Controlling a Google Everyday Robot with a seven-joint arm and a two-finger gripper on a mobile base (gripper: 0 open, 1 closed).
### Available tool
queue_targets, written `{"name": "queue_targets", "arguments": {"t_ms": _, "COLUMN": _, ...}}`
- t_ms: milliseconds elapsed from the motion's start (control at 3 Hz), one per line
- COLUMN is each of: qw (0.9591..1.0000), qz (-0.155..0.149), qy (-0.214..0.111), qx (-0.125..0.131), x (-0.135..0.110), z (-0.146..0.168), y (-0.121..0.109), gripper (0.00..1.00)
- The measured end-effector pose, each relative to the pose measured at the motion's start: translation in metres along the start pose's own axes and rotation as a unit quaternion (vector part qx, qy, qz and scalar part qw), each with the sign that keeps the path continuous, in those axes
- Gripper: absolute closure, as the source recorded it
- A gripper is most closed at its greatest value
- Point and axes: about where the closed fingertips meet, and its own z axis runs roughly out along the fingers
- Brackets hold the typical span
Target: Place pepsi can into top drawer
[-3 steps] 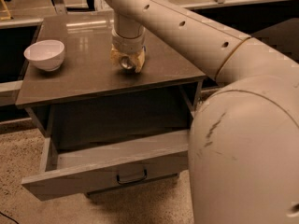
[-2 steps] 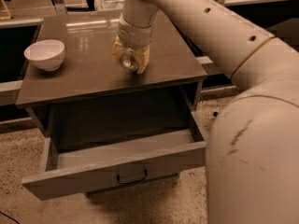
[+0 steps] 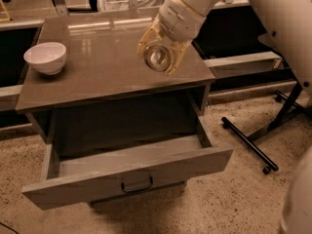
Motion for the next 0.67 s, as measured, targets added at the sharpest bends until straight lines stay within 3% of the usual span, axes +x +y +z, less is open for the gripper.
{"name": "queue_targets", "arguments": {"t_ms": 333, "qw": 0.9951, "qz": 0.087, "qy": -0.016, "qx": 0.043, "x": -0.009, "z": -0.030, "y": 0.040, "gripper": 1.00}}
{"name": "queue_targets", "arguments": {"t_ms": 667, "qw": 0.9899, "qz": 0.139, "qy": -0.021, "qx": 0.015, "x": -0.020, "z": -0.021, "y": 0.092, "gripper": 1.00}}
